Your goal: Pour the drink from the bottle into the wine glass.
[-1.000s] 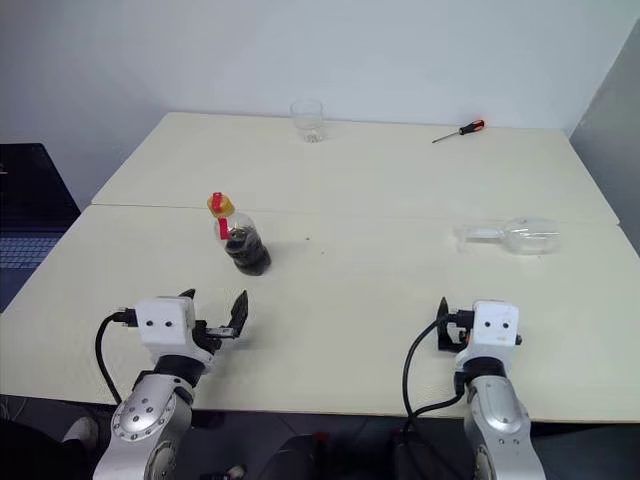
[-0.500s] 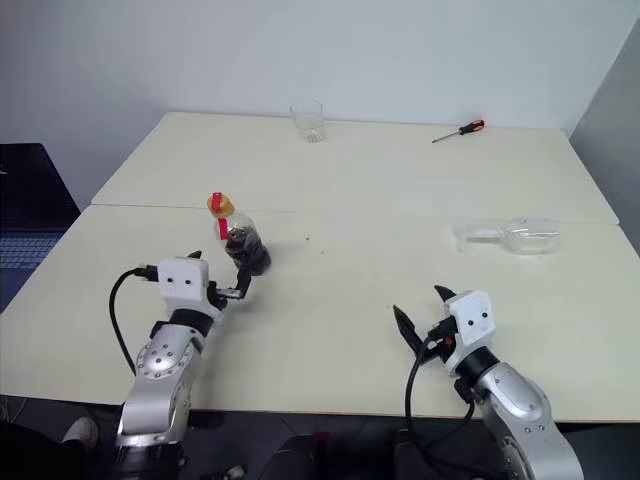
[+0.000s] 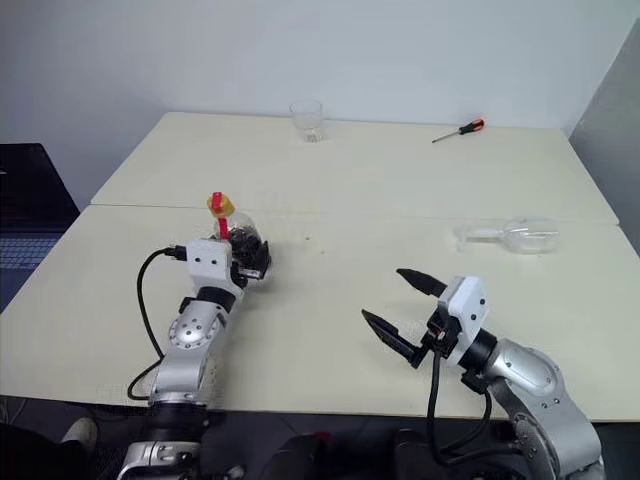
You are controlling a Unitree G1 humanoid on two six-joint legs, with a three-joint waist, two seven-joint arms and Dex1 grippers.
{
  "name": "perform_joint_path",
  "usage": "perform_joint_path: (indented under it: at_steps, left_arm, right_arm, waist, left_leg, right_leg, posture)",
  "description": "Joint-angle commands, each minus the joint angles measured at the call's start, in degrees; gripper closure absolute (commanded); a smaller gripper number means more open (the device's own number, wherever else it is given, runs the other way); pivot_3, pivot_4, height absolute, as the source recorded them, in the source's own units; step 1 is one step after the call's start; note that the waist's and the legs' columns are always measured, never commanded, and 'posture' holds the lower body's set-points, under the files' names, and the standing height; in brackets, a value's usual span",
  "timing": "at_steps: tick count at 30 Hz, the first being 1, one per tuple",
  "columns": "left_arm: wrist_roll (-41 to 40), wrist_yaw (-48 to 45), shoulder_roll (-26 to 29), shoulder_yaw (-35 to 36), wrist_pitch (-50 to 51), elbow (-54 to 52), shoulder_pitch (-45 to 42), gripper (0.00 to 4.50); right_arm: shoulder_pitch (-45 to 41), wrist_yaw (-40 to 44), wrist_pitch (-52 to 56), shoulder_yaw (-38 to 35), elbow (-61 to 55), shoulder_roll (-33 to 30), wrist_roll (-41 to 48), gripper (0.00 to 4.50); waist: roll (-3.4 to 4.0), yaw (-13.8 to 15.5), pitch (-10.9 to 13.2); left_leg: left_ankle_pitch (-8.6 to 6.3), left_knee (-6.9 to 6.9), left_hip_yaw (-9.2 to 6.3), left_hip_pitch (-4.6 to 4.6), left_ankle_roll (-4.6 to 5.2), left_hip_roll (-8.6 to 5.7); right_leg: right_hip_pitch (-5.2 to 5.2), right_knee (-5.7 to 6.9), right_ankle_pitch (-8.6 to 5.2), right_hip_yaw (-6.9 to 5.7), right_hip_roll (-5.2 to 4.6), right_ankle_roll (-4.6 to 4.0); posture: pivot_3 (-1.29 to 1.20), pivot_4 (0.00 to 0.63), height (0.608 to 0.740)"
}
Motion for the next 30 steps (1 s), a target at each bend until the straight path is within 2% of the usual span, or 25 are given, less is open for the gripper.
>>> perform_joint_path:
  at_steps: [1,9,16,19,21,25,27,30]
  left_arm:
    - [0.58,0.23,0.57,0.05,-3.42,2.26,-2.55,0.07]
    - [0.32,-0.63,1.31,0.0,-8.81,13.26,-8.99,0.07]
    - [-0.24,-1.64,0.92,-0.23,-11.57,17.5,-10.88,0.07]
    - [-0.61,-2.08,0.59,-0.15,-12.72,18.24,-11.22,0.7]
    - [-0.87,-2.41,0.47,-0.13,-13.35,18.41,-11.39,1.34]
    - [-0.81,-2.53,0.57,0.05,-13.77,18.88,-11.8,2.25]
    - [-0.82,-2.62,0.72,0.2,-13.92,19.2,-12.05,2.48]
    - [-0.9,-2.85,1.06,0.38,-14.14,19.6,-12.41,2.55]
  right_arm:
    - [-2.12,1.37,-1.17,0.22,-0.41,-0.54,1.88,0.0]
    - [-5.77,2.33,-1.09,1.48,1.12,-1.05,2.59,0.0]
    - [-6.83,1.98,-0.93,1.59,1.58,-1.11,2.8,0.0]
    - [-6.85,1.79,-0.86,1.51,1.55,-1.1,2.82,0.0]
    - [-6.95,1.69,-0.77,1.46,1.52,-1.08,2.89,0.0]
    - [-7.01,1.6,-0.79,1.26,1.64,-1.09,2.94,0.0]
    - [-7.03,1.58,-0.82,1.15,1.71,-1.12,2.94,0.0]
    - [-7.01,1.57,-0.7,0.98,1.72,-1.22,3.05,0.0]
  waist:
    - [0.0,0.0,0.0]
    - [-0.02,0.08,0.01]
    - [-0.02,0.08,0.01]
    - [-0.02,0.09,0.01]
    - [-0.02,0.09,0.01]
    - [-0.02,0.08,0.01]
    - [-0.02,0.08,0.01]
    - [-0.02,0.07,0.01]
  left_leg:
    - [0.0,0.0,0.0,0.0,0.0,0.0]
    - [0.0,0.01,-0.01,0.0,0.0,-0.04]
    - [0.0,0.01,-0.02,-0.01,-0.01,-0.04]
    - [0.01,0.03,-0.03,-0.01,0.0,-0.04]
    - [0.01,0.02,-0.03,-0.01,0.0,-0.04]
    - [0.01,0.02,-0.03,-0.01,0.0,-0.04]
    - [0.01,0.02,-0.03,-0.01,0.0,-0.04]
    - [0.01,0.02,-0.03,-0.01,0.0,-0.04]
  right_leg:
    - [0.0,0.0,0.0,0.0,0.0,0.0]
    - [0.0,0.0,0.04,0.01,0.0,0.04]
    - [-0.01,0.01,0.05,0.0,-0.01,0.05]
    - [-0.01,0.02,0.06,0.0,-0.01,0.06]
    - [-0.01,0.02,0.06,0.0,-0.01,0.06]
    - [-0.01,0.02,0.06,0.01,-0.01,0.06]
    - [-0.01,0.02,0.06,-0.01,-0.01,0.06]
    - [-0.01,0.02,0.06,-0.01,0.0,0.06]
  posture:
    - [0.0,0.15,0.74]
    - [0.0,0.15,0.74]
    - [0.0,0.15,0.74]
    - [0.0,0.15,0.74]
    - [0.0,0.15,0.74]
    - [0.0,0.15,0.74]
    - [0.0,0.15,0.74]
    - [0.0,0.15,0.74]
